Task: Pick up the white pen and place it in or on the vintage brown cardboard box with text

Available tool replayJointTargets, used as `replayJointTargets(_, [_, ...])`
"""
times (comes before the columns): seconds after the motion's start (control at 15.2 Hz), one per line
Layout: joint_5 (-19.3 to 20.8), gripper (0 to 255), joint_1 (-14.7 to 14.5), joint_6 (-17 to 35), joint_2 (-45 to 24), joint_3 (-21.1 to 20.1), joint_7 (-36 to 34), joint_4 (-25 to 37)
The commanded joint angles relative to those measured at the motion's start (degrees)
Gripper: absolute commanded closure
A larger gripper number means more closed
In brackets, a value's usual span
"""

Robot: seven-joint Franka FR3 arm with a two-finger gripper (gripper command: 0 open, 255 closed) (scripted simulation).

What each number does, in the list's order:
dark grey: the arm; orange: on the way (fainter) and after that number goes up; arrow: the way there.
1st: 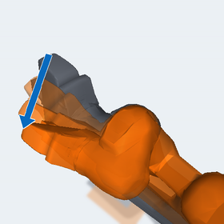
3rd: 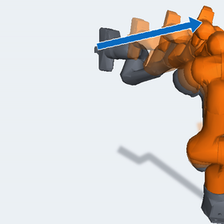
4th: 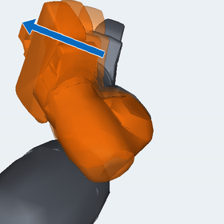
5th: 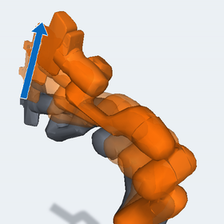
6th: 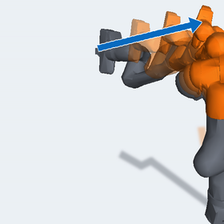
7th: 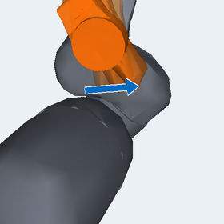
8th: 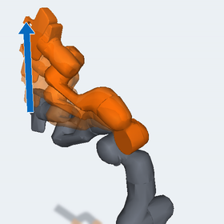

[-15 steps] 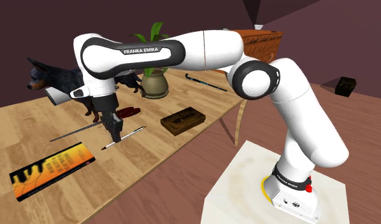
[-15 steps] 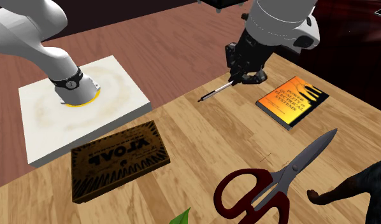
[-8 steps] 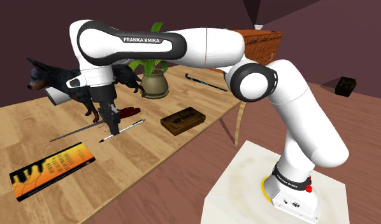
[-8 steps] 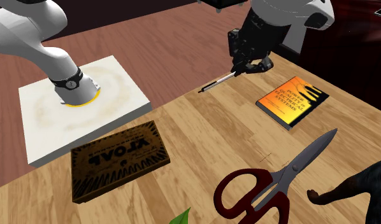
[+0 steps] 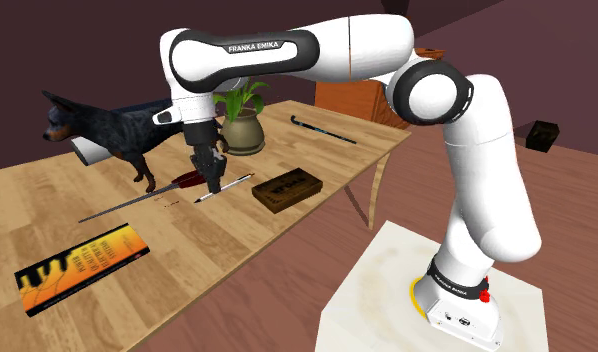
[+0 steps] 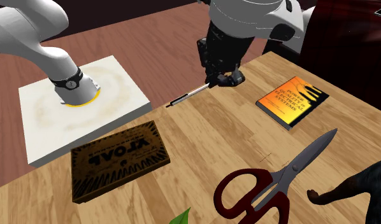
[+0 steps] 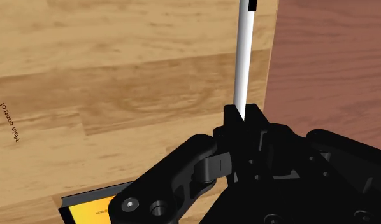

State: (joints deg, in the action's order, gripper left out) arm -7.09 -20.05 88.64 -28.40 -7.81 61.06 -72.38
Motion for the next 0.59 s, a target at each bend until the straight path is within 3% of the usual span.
replayJointTargets(0.0, [-0.23, 255, 1.82, 0.85, 3.67, 0.56, 2.35, -4.89])
replayJointTargets(0.53, [-0.07, 255, 8.12, 2.40, 12.71, 3.69, 11.75, -16.83])
